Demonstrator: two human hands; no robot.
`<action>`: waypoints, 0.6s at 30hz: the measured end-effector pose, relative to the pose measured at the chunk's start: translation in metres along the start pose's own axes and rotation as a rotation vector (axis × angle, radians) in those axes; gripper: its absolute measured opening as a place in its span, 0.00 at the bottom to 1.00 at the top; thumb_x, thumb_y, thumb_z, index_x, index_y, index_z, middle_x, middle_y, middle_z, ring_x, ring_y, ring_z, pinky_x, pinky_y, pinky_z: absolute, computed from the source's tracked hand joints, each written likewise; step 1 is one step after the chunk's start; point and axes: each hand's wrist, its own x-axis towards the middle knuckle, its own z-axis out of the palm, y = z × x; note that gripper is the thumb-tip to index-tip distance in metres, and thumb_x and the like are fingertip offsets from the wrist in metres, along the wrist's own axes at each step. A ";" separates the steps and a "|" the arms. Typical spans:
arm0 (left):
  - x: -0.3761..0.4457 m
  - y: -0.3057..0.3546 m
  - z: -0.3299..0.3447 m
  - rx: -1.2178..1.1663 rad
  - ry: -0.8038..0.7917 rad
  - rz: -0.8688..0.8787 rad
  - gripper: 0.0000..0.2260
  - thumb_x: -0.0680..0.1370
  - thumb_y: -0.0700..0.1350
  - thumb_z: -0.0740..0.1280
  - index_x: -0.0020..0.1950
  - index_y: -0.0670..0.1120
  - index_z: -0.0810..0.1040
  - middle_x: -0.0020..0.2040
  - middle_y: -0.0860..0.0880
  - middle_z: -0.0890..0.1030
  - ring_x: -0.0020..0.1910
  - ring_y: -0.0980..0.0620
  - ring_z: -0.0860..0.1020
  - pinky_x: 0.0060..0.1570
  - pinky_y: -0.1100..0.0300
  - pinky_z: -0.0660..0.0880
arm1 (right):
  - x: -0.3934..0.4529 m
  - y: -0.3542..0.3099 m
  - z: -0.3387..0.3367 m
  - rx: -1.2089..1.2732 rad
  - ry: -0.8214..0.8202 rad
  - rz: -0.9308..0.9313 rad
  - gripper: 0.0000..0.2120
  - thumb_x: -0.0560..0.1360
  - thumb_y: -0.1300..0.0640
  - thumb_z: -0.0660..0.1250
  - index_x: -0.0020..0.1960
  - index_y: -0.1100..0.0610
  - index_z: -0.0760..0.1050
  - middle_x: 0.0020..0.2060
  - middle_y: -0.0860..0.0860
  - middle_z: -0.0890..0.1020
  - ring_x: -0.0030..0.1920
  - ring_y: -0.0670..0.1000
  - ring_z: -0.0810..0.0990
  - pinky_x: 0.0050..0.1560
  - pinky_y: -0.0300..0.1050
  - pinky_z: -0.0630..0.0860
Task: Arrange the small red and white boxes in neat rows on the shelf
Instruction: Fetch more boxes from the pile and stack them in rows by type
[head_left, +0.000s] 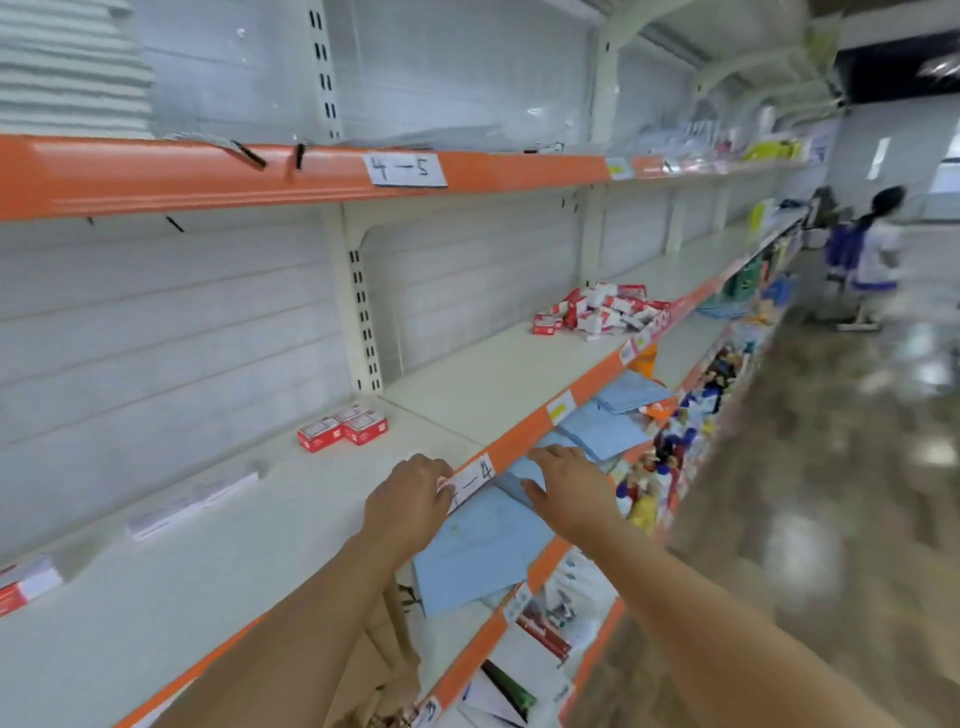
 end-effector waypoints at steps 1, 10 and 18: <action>0.011 0.011 0.008 -0.002 -0.013 0.009 0.14 0.81 0.49 0.58 0.66 0.52 0.73 0.63 0.50 0.73 0.63 0.51 0.70 0.55 0.56 0.70 | 0.002 0.016 -0.002 0.002 -0.004 0.013 0.21 0.80 0.48 0.56 0.70 0.55 0.66 0.64 0.52 0.72 0.64 0.54 0.70 0.57 0.48 0.72; 0.116 0.086 0.075 -0.045 -0.063 0.101 0.14 0.80 0.48 0.57 0.64 0.51 0.74 0.61 0.50 0.74 0.61 0.50 0.71 0.53 0.53 0.73 | 0.041 0.134 0.001 -0.002 -0.007 0.140 0.21 0.80 0.47 0.57 0.70 0.54 0.65 0.63 0.51 0.74 0.63 0.54 0.71 0.55 0.48 0.73; 0.240 0.111 0.118 -0.090 -0.026 0.162 0.14 0.81 0.50 0.58 0.65 0.52 0.73 0.63 0.52 0.73 0.62 0.52 0.71 0.55 0.57 0.70 | 0.129 0.204 0.009 -0.039 -0.033 0.209 0.19 0.81 0.49 0.57 0.70 0.53 0.65 0.65 0.51 0.73 0.64 0.54 0.70 0.56 0.49 0.74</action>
